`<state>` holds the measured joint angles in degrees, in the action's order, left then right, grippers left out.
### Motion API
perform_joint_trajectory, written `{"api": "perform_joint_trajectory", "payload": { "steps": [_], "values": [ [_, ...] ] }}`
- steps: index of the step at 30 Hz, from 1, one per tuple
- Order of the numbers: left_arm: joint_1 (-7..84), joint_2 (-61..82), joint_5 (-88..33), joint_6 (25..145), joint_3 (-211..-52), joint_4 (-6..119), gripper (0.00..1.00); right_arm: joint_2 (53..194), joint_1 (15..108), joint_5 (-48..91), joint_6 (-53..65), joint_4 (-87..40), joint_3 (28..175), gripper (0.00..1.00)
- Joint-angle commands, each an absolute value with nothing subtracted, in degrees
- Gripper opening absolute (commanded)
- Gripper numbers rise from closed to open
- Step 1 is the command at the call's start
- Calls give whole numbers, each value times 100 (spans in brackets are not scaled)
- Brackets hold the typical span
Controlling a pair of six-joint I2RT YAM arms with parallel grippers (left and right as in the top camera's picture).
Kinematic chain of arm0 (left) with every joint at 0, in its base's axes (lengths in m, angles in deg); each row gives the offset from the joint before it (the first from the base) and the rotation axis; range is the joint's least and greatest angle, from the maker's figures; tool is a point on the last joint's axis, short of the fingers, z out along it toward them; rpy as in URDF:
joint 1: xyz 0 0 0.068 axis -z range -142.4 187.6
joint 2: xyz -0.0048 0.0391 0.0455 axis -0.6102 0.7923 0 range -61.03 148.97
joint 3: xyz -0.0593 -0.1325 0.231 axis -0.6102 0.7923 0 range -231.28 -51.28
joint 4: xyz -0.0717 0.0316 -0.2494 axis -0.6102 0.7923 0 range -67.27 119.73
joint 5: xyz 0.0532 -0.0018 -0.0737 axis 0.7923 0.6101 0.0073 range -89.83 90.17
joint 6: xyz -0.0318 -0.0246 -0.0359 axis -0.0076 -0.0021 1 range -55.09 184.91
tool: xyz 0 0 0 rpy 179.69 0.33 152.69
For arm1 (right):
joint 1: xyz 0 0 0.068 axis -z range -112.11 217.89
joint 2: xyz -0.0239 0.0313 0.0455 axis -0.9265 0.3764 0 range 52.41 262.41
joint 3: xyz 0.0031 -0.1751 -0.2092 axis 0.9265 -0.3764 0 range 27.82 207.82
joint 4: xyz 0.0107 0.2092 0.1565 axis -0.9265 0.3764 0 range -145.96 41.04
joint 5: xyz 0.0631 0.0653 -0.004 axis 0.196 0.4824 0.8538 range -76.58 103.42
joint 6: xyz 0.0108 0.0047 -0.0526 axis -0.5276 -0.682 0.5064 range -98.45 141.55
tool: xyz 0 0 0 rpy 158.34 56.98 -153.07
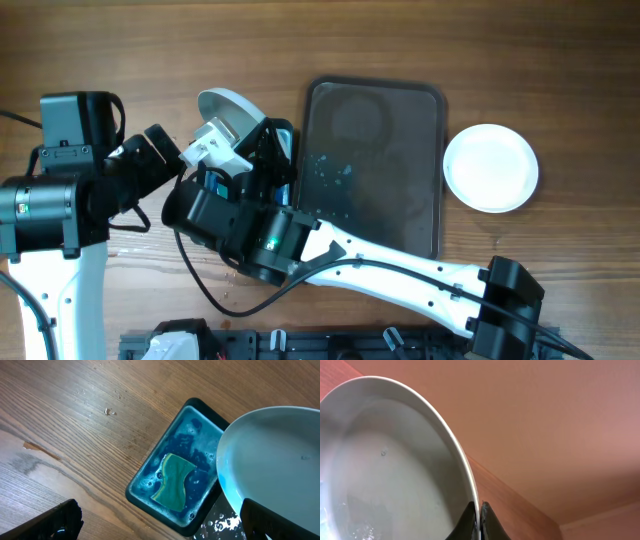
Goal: Clean dirty plates on tray and stack at the side
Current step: 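Hold the plate tilted over the water tray with the right gripper, then carry the plate right and stack it on the plate pile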
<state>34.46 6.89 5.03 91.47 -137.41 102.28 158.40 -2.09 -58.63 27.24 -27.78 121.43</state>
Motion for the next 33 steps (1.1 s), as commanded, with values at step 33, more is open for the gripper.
{"api": "perform_joint_trajectory", "payload": {
  "steps": [33],
  "values": [
    [3438,668,521,9060,-13796,10230,100,15827,10,-5074,1500,-2240,12304,4]
  ]
}}
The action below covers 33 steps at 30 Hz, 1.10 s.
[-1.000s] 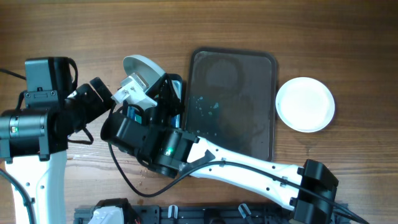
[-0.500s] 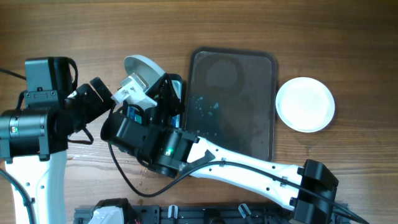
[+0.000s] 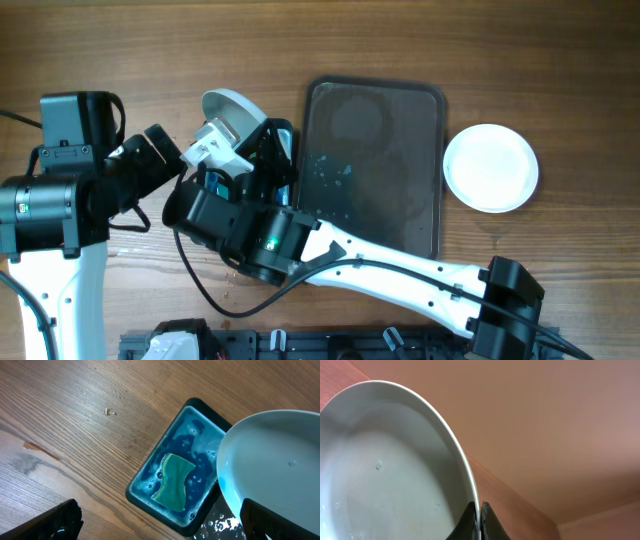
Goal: Clean dirty plates on tray and stack at the side
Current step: 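Carry the plate right and stack it on the plate pile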
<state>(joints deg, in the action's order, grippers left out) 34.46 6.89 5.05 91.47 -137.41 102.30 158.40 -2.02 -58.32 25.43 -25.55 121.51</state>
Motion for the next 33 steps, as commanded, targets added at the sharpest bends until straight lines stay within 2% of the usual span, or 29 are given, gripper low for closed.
{"api": "perform_joint_trajectory", "payload": {
  "steps": [1,5,10,14,21,24,28,33],
  "values": [
    [3438,668,521,9060,-13796,10232,100,15827,229,-4202,969,-1973,12304,4],
    [3438,668,521,9060,-13796,10230,100,15823,1276,-1531,-268,-1263,12309,4],
    [3438,668,521,9060,-13798,10232,100,15423,3227,2445,-82,-972,12309,4],
    [3438,668,521,9060,-13796,10230,100,14883,4642,3866,-80,-664,12309,4],
    [3438,668,521,9060,-13798,10230,100,14269,7122,3190,394,936,12285,4],
    [3438,668,521,9060,-13796,10232,100,14295,7634,2478,554,1270,11942,4],
    [3438,668,521,9060,-13796,10230,100,14299,8101,1833,475,903,10792,4],
    [3438,668,521,9060,-13796,10232,100,14306,8650,1765,167,-139,9400,4]
  ]
}}
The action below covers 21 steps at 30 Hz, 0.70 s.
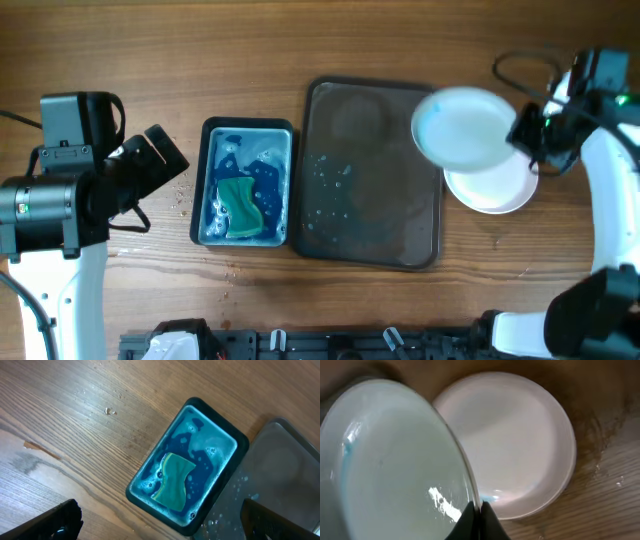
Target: Clean dirty plates on tray and stack at the side
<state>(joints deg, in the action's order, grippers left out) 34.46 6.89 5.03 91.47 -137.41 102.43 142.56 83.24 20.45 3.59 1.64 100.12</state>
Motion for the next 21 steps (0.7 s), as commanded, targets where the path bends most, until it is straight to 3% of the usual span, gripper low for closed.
{"api": "perform_joint_trajectory", "payload": {
  "steps": [1,3,4,5,6,14,17,21],
  "values": [
    [3438,668,521,9060,-13796,10232,100,14306,8772,1765,143,-207,9295,4],
    [3438,668,521,9060,-13798,10232,100,14306,8982,1765,141,-279,9218,9],
    [3438,668,521,9060,-13796,10230,100,14306,9059,1769,143,-306,9220,20],
    [3438,668,521,9060,-13798,10230,100,14302,9116,1818,145,-323,9231,46],
    [3438,668,521,9060,-13798,10232,100,14284,9162,1936,147,-275,9273,63],
    [3438,668,521,9060,-13798,10230,100,13237,8737,4086,1174,433,9765,78],
    [3438,668,521,9060,-13798,10230,100,12586,8357,4150,1295,435,9762,81],
    [3438,668,521,9060,-13796,10232,100,11928,7640,4639,1371,809,9762,58]
  ]
}}
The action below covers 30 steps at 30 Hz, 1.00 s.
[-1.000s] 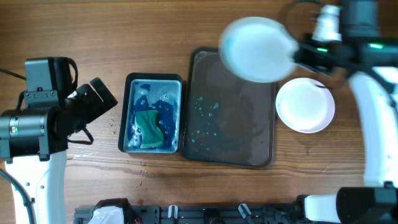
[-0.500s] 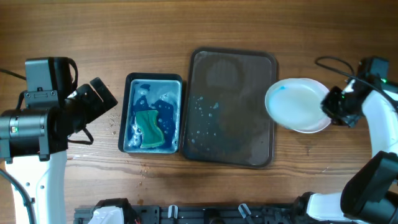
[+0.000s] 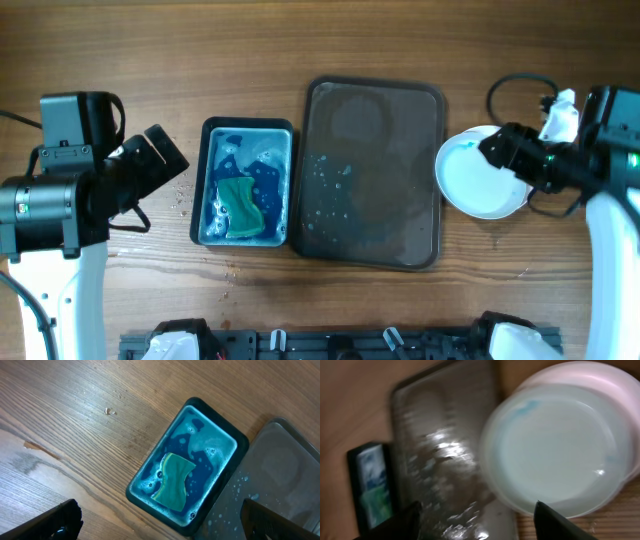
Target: Clean dirty plates on tray and stack at the side
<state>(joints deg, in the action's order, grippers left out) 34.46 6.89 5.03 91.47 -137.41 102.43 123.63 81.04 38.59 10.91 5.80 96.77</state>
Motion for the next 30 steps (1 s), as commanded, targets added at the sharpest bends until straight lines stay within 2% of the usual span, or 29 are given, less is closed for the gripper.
{"api": "perform_joint_trajectory", "payload": {
  "steps": [1,4,5,6,11,12,19,26,30],
  "values": [
    [3438,668,521,9060,-13796,10230,100,11753,7304,4849,1559,881,9762,56],
    [3438,668,521,9060,-13796,10232,100,11386,6464,4884,1533,903,9762,55],
    [3438,668,521,9060,-13798,10232,100,11279,6180,4882,1502,886,9762,59],
    [3438,668,521,9060,-13798,10230,100,11191,5920,4882,1351,851,9762,100],
    [3438,668,521,9060,-13798,10232,100,11069,5146,4904,-1274,818,9762,100],
    [3438,668,521,9060,-13798,10232,100,11073,5127,4878,-1293,934,9762,100],
    [3438,668,521,9060,-13796,10232,100,10735,5166,4025,-393,1041,9765,100],
    [3438,668,521,9060,-13796,10230,100,9497,5166,3205,1520,-784,9181,100],
    [3438,668,521,9060,-13796,10232,100,8673,5225,2524,1664,-1562,8241,100]
  ]
}}
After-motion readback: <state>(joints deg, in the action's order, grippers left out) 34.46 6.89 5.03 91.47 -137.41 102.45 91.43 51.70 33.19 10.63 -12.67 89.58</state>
